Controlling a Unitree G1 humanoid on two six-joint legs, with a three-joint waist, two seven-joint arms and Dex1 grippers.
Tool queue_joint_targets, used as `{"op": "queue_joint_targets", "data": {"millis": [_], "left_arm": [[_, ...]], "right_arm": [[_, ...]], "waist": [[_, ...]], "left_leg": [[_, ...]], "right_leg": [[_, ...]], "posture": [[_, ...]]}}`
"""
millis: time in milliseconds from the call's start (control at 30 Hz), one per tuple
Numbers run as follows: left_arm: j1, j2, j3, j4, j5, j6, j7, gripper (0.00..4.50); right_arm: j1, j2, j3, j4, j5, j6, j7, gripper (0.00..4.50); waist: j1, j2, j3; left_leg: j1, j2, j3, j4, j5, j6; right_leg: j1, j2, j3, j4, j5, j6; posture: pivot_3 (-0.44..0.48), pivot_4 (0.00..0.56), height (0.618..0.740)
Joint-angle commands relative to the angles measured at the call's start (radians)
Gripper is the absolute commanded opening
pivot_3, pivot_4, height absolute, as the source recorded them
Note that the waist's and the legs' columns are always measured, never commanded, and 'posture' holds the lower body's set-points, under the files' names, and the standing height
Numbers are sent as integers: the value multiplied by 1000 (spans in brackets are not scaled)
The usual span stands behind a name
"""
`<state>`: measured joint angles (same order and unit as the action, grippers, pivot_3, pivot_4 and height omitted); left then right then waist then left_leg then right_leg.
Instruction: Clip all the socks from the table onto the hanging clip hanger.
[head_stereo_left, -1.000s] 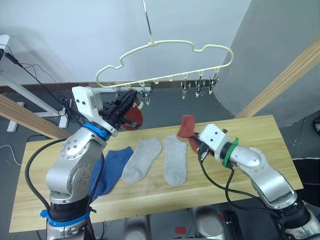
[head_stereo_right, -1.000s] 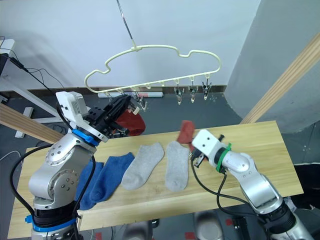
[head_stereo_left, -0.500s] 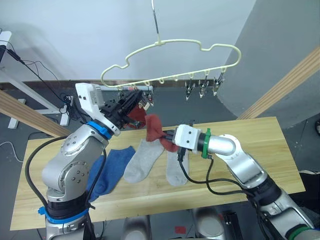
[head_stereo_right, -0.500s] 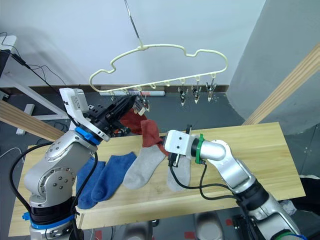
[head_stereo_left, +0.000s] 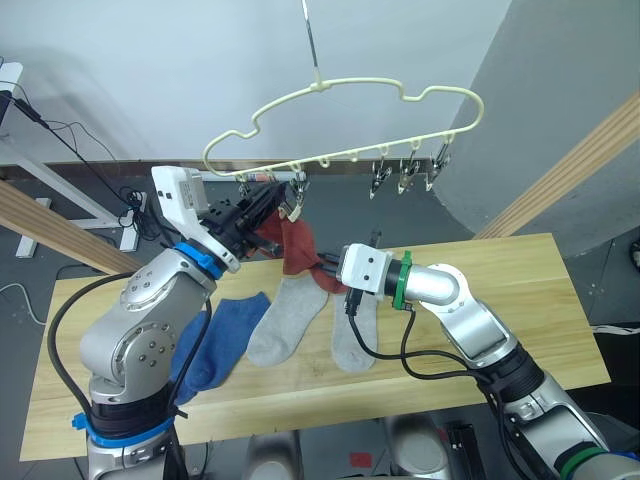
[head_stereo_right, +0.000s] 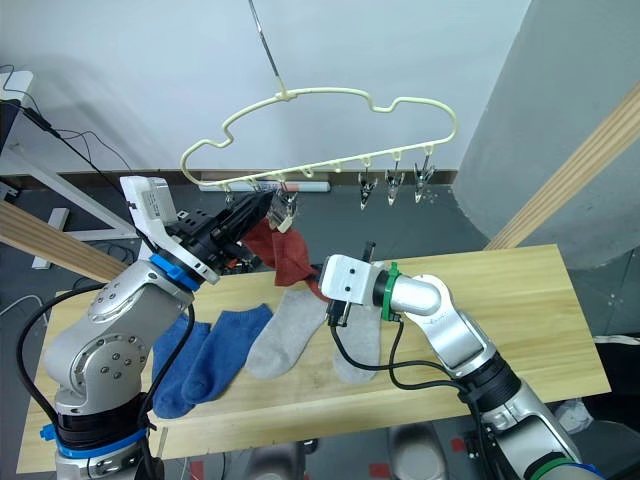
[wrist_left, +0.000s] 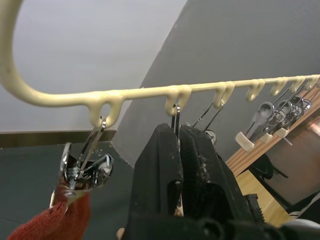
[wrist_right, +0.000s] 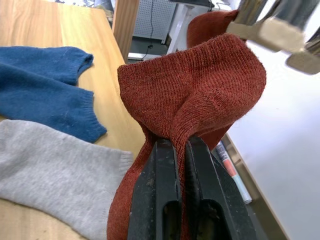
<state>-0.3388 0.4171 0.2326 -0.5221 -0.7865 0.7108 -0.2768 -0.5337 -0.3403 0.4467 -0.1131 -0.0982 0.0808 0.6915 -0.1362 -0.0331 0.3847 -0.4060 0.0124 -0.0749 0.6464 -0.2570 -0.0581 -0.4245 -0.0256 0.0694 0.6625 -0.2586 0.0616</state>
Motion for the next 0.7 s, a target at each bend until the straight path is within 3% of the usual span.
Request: {"op": "queue_joint_targets", "data": {"millis": [33, 500, 700], "left_arm": [[14, 14, 15, -45, -13, -18, -14, 0], [20, 11, 17, -42, -35, -3, 2, 0], [21, 16, 17, -42, -51, 0, 6, 1924]], "right_arm": [[-10, 11, -20, -25, -3, -37, -5, 26], [-31, 43, -26, 9, -4, -59, -4, 26], [-47, 58, -24, 32, -5, -65, -3, 0]], "waist": [[0, 0, 0], [0, 0, 0], [0, 0, 0]], "left_leg": [[0, 0, 0, 0, 0, 0], [0, 0, 0, 0, 0, 0], [0, 0, 0, 0, 0, 0]], "right_leg": [[0, 0, 0, 0, 0, 0], [0, 0, 0, 0, 0, 0], [0, 0, 0, 0, 0, 0]], "posture": [[-210, 399, 740], [-204, 395, 740], [-201, 393, 740]]}}
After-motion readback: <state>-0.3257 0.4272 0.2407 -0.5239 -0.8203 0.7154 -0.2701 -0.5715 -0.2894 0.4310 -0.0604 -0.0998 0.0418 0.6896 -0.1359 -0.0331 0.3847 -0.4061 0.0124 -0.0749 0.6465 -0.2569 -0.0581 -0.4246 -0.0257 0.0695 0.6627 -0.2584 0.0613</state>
